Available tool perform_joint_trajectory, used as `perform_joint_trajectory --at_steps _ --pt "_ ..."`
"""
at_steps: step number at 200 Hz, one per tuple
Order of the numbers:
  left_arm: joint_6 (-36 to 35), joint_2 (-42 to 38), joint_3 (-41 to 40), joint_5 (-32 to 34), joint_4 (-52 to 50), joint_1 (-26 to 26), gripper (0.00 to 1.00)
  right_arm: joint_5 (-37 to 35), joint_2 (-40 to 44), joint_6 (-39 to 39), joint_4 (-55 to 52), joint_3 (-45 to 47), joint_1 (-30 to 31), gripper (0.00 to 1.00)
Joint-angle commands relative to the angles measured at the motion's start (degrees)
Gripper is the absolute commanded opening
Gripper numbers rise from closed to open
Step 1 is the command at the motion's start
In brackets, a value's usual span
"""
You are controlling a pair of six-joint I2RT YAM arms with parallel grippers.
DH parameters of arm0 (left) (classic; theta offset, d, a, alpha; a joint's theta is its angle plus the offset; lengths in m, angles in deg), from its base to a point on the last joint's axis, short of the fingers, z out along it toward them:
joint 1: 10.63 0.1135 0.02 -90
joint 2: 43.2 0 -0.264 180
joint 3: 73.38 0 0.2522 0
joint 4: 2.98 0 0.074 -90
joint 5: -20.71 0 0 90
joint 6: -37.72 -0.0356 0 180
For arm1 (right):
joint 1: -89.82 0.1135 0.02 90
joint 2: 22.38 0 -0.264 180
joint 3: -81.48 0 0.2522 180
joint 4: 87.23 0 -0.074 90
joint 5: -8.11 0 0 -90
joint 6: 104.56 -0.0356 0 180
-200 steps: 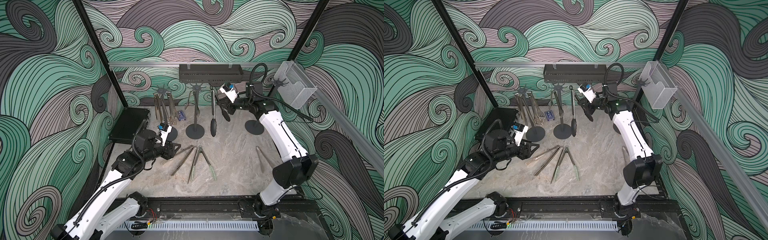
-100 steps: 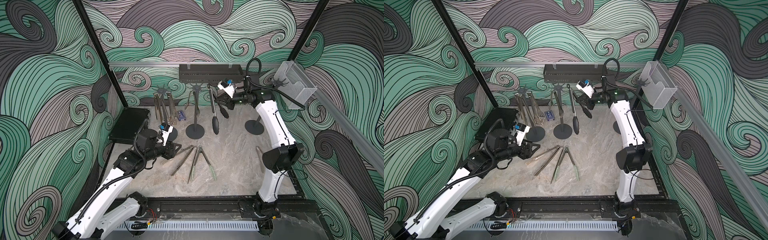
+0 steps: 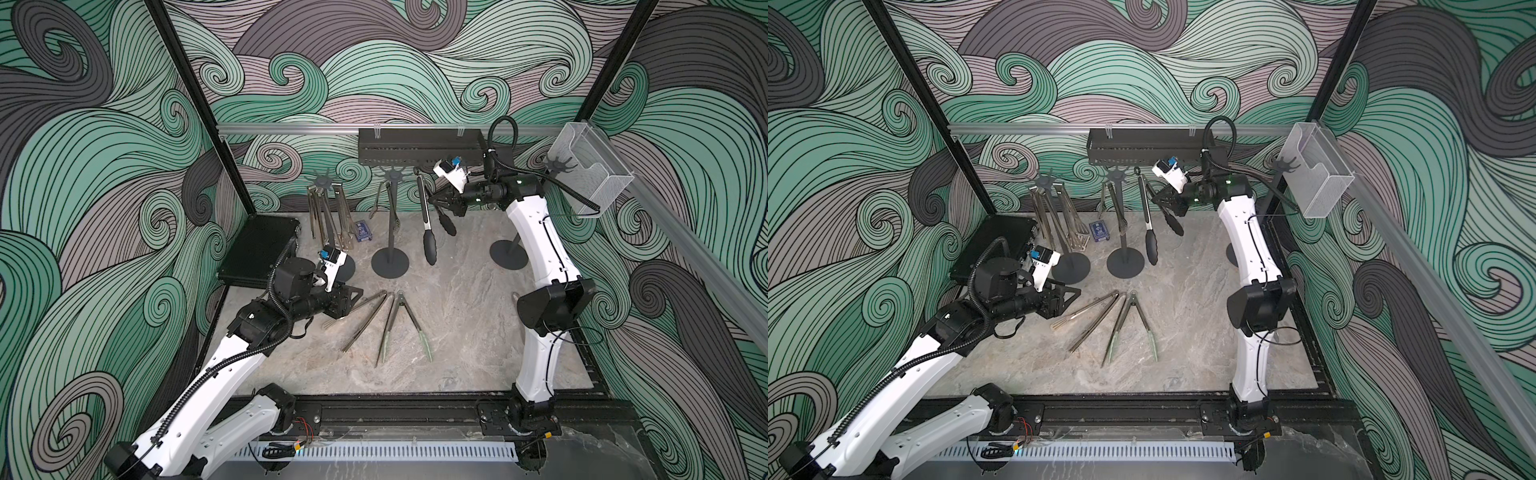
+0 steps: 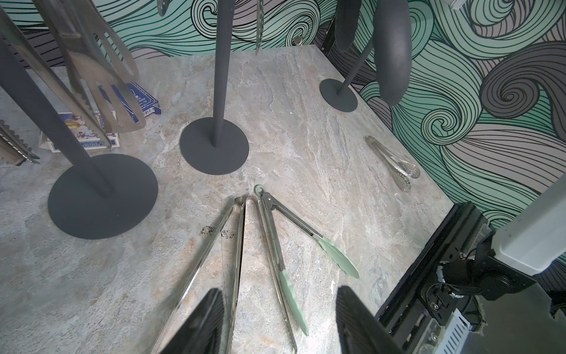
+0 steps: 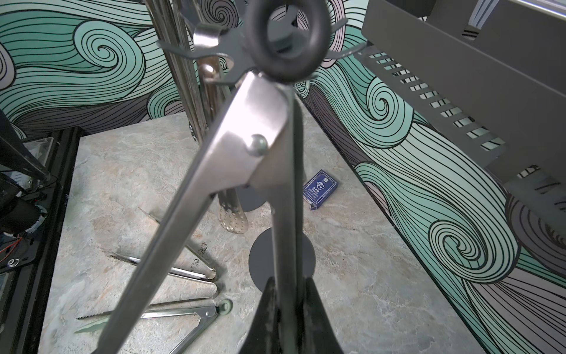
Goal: Hang food tongs on kitchen utensil racks
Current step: Hang the food tongs on the rack.
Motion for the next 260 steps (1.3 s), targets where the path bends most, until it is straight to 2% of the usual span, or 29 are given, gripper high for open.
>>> perform_joint_trajectory --at_steps 1,260 --pt "-0.82 0.08 0.12 -0.55 0.45 -0.30 0.59 1.88 -0.96 -0.93 -1.23 -1.94 -0.23 0.00" --pt "-0.66 -0.07 -0.94 -0.79 0.96 -0.34 0.59 1.27 -6.39 -1.40 -3.02 -5.19 2.99 0.00"
